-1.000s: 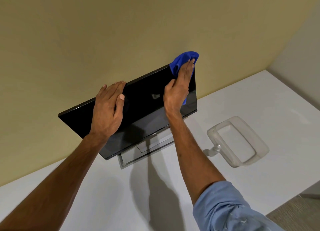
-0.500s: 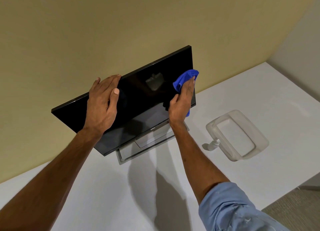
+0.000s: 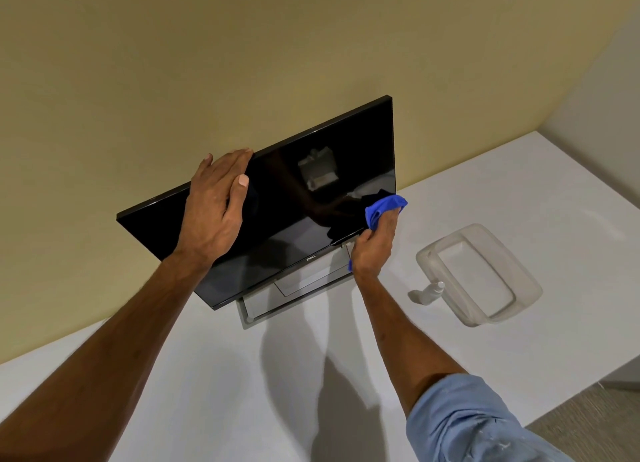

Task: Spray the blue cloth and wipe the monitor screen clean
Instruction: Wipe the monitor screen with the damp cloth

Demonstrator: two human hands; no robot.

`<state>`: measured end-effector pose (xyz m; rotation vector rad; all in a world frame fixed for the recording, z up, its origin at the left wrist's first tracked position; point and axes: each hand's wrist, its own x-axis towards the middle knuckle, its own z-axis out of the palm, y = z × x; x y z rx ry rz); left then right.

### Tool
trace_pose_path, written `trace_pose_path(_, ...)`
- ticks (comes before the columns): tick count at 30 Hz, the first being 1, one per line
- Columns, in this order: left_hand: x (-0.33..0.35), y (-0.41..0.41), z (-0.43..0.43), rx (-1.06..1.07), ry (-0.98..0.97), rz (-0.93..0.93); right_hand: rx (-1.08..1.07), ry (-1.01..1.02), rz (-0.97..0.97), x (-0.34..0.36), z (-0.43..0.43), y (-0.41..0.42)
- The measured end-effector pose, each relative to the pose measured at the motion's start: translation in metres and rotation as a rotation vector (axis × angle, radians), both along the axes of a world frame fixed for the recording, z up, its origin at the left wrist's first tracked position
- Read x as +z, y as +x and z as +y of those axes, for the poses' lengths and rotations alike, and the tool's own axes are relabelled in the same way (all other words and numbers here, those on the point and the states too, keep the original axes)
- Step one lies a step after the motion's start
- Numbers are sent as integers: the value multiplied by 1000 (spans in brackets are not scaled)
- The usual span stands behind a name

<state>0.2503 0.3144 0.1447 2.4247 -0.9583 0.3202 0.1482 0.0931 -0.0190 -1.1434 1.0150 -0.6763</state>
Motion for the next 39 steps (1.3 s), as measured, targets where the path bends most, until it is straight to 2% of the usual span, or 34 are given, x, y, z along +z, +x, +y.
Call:
trace_pose_path(2,5,0,4,-26,75,7,-13,116,-65,7,2,-1)
trace_pose_path(4,10,-1,9,-51,155,12,-42,132,-108,12,5,0)
trace_pose_path(8,15,-11,26,-37,241,1,-114,62,-7,22,6,3)
trace_pose_path(13,9,-19,97,74,263,-64,-115,96,51,26,10,9)
trace_pose_path(16,1,-24,129,132,224,-20,-82,83,114,18,17,10)
trace_pose_path(20,-6,-20,129,115,164,25,85,-90,249,12,37,1)
trace_pose_path(23,-11,-17,127,125,133,26,48,-138,209,0,63,-1)
trace_pose_path(28,-15,-20,124,141,94,18,192,-257,214,-9,116,-4)
trace_pose_path(39,-16,-14,127,118,52,33,217,-268,197,-25,192,-11)
